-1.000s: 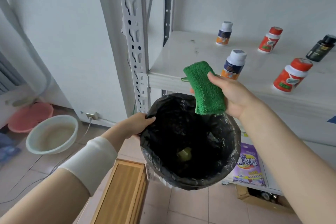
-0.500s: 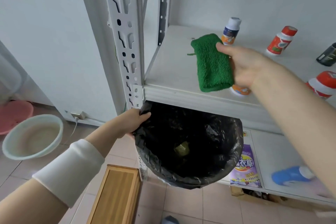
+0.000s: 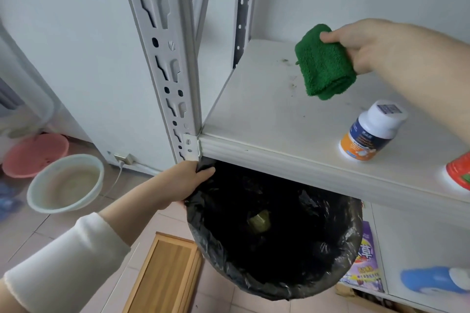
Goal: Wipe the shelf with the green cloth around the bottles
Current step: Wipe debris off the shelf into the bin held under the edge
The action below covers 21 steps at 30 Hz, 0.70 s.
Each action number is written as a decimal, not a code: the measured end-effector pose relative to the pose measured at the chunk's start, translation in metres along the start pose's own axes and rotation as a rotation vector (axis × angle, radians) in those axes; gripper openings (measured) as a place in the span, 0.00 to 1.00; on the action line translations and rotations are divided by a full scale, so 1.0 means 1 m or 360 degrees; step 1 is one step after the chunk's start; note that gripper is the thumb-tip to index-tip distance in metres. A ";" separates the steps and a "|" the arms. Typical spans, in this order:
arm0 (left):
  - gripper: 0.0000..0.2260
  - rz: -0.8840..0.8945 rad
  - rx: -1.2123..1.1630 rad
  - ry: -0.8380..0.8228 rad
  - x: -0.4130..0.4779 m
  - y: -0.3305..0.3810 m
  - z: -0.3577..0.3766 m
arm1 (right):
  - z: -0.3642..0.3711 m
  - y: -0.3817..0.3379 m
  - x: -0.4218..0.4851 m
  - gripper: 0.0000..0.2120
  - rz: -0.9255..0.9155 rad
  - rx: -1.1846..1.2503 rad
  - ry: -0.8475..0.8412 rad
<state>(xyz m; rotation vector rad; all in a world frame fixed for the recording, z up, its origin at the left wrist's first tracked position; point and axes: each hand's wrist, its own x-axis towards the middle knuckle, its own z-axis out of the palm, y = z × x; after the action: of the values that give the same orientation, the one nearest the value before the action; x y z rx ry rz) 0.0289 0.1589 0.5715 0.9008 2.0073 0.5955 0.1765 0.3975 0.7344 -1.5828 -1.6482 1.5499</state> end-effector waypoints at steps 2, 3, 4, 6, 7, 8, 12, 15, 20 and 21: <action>0.17 -0.0028 0.0011 0.0014 0.001 0.001 0.002 | -0.002 -0.002 0.010 0.19 0.0000 -0.0073 0.0011; 0.17 -0.0039 -0.0012 0.0013 0.000 0.001 0.002 | -0.003 -0.002 0.016 0.19 0.0005 -0.0099 0.0019; 0.19 -0.0044 -0.0050 0.0005 0.001 0.001 0.002 | -0.004 -0.002 0.022 0.19 0.0017 -0.0113 0.0025; 0.20 -0.0040 -0.0099 -0.0011 0.003 0.000 0.003 | -0.007 -0.003 0.034 0.20 0.0033 -0.0129 0.0051; 0.19 -0.0037 -0.0093 -0.0001 0.004 0.000 0.004 | -0.009 -0.004 0.039 0.21 0.0020 -0.0152 0.0086; 0.17 -0.0039 -0.0080 0.0018 0.004 0.001 0.005 | -0.010 -0.006 0.045 0.21 -0.0012 -0.0190 0.0133; 0.17 -0.0007 -0.0086 0.0015 0.008 0.001 0.005 | -0.004 -0.013 0.066 0.24 -0.0351 -0.0790 0.0460; 0.16 0.0016 -0.0090 -0.0012 0.010 0.002 0.006 | 0.008 -0.010 0.072 0.24 -0.0567 -0.1575 0.0426; 0.16 0.0000 0.0002 0.0028 0.012 0.002 0.006 | 0.018 -0.002 0.088 0.31 -0.0341 -0.1961 -0.0243; 0.16 -0.0001 0.0009 0.0027 0.012 0.002 0.006 | 0.018 -0.002 0.092 0.30 -0.0328 -0.1938 -0.0285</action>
<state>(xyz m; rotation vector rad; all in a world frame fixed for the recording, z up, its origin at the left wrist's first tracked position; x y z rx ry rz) 0.0302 0.1698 0.5633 0.9015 2.0252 0.5991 0.1332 0.4698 0.6937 -1.6242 -3.0254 0.5001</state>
